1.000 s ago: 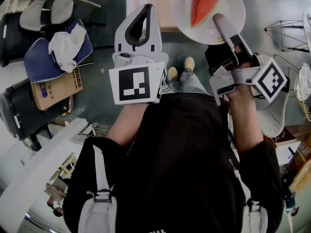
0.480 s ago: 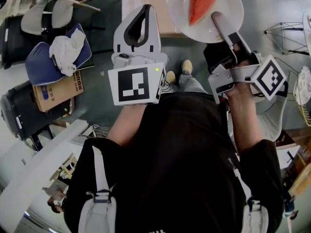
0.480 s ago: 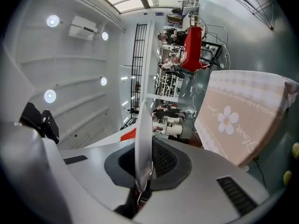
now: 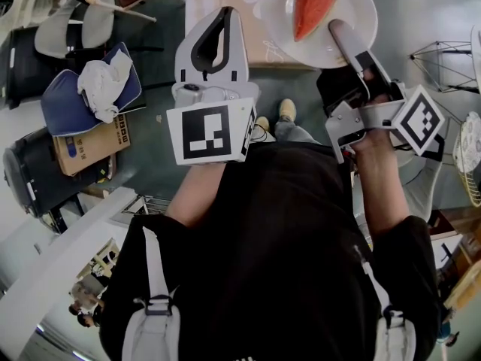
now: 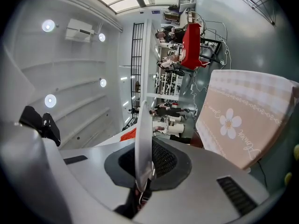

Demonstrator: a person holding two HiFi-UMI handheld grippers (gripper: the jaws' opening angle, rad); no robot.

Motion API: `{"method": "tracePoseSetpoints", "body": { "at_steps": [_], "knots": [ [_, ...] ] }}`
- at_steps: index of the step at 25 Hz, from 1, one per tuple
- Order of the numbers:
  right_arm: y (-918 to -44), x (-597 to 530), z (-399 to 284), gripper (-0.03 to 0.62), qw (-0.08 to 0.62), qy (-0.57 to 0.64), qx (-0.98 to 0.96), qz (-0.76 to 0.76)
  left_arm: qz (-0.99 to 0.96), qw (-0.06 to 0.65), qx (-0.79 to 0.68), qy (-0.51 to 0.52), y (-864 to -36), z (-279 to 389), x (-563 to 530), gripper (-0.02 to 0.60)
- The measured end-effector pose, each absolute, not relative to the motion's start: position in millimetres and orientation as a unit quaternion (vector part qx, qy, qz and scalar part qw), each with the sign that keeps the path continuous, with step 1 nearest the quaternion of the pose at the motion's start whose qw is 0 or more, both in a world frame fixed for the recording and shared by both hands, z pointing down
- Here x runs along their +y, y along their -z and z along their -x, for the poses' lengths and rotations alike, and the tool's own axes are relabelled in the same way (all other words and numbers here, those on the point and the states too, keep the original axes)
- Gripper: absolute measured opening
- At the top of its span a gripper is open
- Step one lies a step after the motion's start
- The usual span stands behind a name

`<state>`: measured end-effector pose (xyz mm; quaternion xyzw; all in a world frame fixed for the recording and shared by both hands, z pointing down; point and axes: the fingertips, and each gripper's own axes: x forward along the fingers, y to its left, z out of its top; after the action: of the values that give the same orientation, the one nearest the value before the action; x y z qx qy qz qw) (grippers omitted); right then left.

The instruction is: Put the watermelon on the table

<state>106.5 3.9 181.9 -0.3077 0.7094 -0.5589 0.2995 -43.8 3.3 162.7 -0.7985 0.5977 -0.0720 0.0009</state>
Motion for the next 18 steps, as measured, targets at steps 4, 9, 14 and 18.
{"method": "tracePoseSetpoints", "body": {
  "at_steps": [4, 9, 14, 18],
  "knots": [
    [-180, -12, -115, 0.018, 0.299, 0.558, 0.712, 0.304, 0.795, 0.002, 0.602, 0.074, -163, 39, -10, 0.009],
    [-186, -18, -122, 0.018, 0.295, 0.562, 0.713, 0.298, 0.79, 0.005, 0.608, 0.075, -165, 34, -18, 0.009],
    [-187, -22, -122, 0.018, 0.297, 0.562, 0.714, 0.293, 0.789, 0.011, 0.61, 0.074, -164, 33, -19, 0.009],
    [-186, -27, -123, 0.018, 0.296, 0.562, 0.716, 0.29, 0.786, 0.011, 0.614, 0.075, -163, 32, -21, 0.009]
  ]
}}
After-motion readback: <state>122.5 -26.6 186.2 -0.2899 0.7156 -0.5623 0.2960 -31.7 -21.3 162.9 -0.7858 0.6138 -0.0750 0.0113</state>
